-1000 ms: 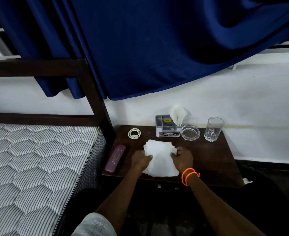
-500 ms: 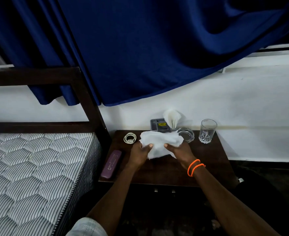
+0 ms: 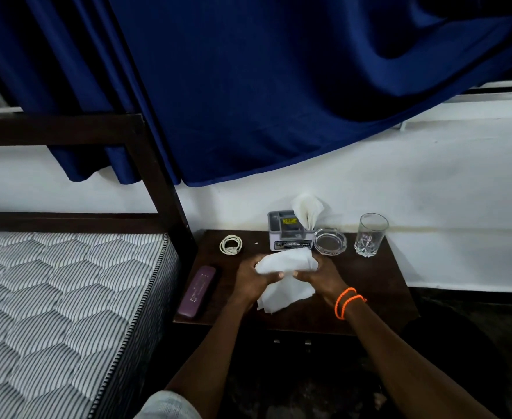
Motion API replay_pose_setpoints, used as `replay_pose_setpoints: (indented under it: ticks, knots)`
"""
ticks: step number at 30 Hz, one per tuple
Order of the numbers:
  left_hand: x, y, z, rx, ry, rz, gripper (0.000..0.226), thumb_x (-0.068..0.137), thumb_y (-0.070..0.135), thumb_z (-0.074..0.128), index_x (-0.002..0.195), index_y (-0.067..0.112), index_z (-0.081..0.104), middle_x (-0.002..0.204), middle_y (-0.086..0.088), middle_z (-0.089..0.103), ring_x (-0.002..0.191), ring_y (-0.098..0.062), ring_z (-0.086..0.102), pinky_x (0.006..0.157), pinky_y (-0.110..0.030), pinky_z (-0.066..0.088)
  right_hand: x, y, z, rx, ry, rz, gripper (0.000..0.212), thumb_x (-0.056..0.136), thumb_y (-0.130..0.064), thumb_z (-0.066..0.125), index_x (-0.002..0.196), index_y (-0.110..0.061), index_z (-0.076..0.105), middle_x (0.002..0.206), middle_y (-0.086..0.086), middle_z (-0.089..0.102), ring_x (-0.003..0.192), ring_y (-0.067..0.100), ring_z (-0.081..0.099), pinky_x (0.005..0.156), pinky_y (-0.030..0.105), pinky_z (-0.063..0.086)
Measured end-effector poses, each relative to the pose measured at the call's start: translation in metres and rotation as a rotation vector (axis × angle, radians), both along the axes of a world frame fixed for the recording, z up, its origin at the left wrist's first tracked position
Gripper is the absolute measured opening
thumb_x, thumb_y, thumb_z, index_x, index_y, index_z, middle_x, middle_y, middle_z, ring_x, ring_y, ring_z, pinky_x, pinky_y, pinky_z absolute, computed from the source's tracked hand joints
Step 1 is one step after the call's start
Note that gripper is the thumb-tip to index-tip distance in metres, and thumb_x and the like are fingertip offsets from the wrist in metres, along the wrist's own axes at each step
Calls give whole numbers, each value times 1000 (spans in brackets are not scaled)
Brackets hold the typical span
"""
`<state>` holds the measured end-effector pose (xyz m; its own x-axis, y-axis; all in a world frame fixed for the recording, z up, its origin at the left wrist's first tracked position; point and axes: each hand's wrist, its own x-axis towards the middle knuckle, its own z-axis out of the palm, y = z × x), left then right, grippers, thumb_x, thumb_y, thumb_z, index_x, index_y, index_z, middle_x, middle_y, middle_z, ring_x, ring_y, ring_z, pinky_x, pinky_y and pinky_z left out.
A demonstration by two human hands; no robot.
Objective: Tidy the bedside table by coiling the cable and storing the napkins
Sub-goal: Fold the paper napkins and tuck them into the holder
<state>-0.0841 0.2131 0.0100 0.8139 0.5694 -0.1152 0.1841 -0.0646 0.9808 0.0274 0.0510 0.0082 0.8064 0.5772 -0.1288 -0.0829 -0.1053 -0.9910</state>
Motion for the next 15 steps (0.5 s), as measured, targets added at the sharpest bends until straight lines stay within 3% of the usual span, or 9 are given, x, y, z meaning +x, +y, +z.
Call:
replay_pose_setpoints:
  ticks: [5,8,10,15]
  knots:
    - [-4,-3,-9,61,36,41,31,69,7,90,98,7,78,93,-8,79,93,-25,75,84,-48,61,0,2,0,-115,-80,-9,29,73,5,81,89,-17,72,91,2,76,85,16,71,75,31,56]
    - [-4,-8,-2,16,-74,102,26,69,6,90,91,15,80,88,0,80,82,-9,74,72,-33,60,1,4,5,-79,-138,-30,16,75,9,77,84,-1,70,81,7,71,76,15,63,70,25,50]
    - [-3,-9,6,-52,-161,123,30,69,7,91,95,15,80,92,2,81,84,-8,75,72,-21,57,0,6,10,7,-132,-88,15,77,13,74,84,1,67,79,8,67,76,16,59,68,21,49]
    - [-3,0,8,-89,-177,139,45,69,11,92,111,17,77,105,1,79,98,-14,75,84,-27,60,-3,5,11,175,17,-144,18,82,11,71,98,6,66,96,16,70,86,23,64,78,33,52]
